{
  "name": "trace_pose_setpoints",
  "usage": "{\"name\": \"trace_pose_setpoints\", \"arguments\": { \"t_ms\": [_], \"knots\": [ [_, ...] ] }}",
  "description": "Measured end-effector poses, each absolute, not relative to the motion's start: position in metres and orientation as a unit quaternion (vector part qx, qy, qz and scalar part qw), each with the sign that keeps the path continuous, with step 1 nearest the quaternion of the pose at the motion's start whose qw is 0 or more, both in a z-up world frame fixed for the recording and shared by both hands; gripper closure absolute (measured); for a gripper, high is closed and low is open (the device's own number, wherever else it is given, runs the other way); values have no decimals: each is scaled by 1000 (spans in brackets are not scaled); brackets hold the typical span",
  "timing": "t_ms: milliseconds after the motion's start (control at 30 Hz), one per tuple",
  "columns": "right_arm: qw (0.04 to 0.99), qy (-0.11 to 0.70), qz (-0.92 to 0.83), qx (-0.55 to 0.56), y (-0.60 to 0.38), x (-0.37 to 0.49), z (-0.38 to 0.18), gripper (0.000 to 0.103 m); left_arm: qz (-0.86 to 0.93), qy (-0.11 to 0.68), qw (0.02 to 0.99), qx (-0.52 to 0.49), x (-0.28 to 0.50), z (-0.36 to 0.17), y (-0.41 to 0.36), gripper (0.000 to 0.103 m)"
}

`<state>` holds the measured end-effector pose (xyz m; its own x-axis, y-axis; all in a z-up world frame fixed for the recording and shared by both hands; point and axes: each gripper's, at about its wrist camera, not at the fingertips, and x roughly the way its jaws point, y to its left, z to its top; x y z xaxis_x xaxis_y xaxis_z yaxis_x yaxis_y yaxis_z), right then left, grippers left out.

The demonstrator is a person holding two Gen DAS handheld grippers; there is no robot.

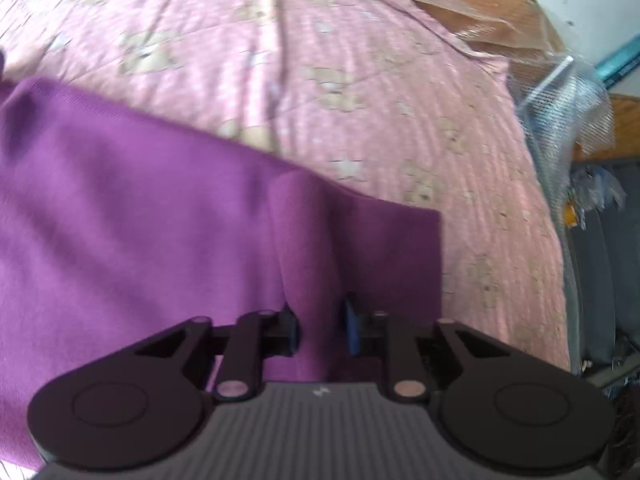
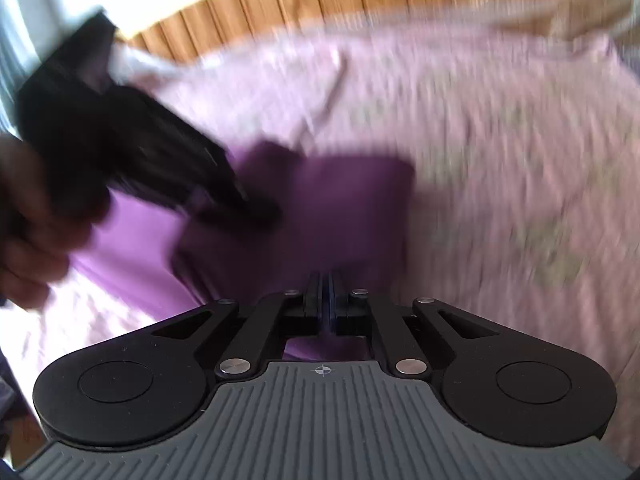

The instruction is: Fold clothes

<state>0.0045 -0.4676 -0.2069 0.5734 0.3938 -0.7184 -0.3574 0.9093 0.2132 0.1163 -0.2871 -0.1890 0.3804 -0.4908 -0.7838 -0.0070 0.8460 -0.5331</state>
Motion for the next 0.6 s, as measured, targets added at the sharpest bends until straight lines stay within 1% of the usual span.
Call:
{"name": "trace_pose_setpoints", "arguments": {
  "t_ms": [67, 133, 167, 200, 267, 300, 333, 400, 433, 500, 533, 600],
  "knots": [
    [888, 409, 211, 5, -464, 4, -208, 102, -149, 524, 800, -251, 112, -195, -275, 72],
    [891, 405, 203, 4, -465, 5, -194, 95, -147, 513, 802, -269, 107, -201, -263, 50],
    [897, 395, 197, 6, -465, 3, -187, 94, -146, 509, 803, -274, 105, -203, -259, 49],
    [903, 384, 191, 8, -465, 1, -181, 92, -145, 510, 802, -273, 105, -207, -258, 50],
    [897, 404, 179, 8, -458, 14, -190, 92, -142, 526, 796, -264, 109, -220, -260, 59],
    [893, 414, 174, 8, -455, 20, -200, 92, -144, 529, 795, -259, 112, -223, -262, 68],
    [890, 423, 170, 6, -452, 26, -210, 93, -148, 525, 799, -253, 115, -222, -265, 69],
    [893, 420, 163, -4, -447, 25, -205, 94, -161, 516, 808, -237, 120, -217, -268, 76],
    [898, 411, 157, 1, -446, 25, -196, 88, -163, 514, 811, -228, 121, -215, -269, 74],
    [905, 389, 173, 9, -443, 22, -184, 88, -150, 521, 814, -209, 119, -216, -268, 74],
    [899, 397, 185, 10, -439, 23, -185, 88, -146, 520, 815, -210, 116, -214, -266, 75],
    [877, 438, 199, 1, -429, 27, -201, 88, -142, 504, 818, -240, 102, -203, -254, 72]
  ]
}}
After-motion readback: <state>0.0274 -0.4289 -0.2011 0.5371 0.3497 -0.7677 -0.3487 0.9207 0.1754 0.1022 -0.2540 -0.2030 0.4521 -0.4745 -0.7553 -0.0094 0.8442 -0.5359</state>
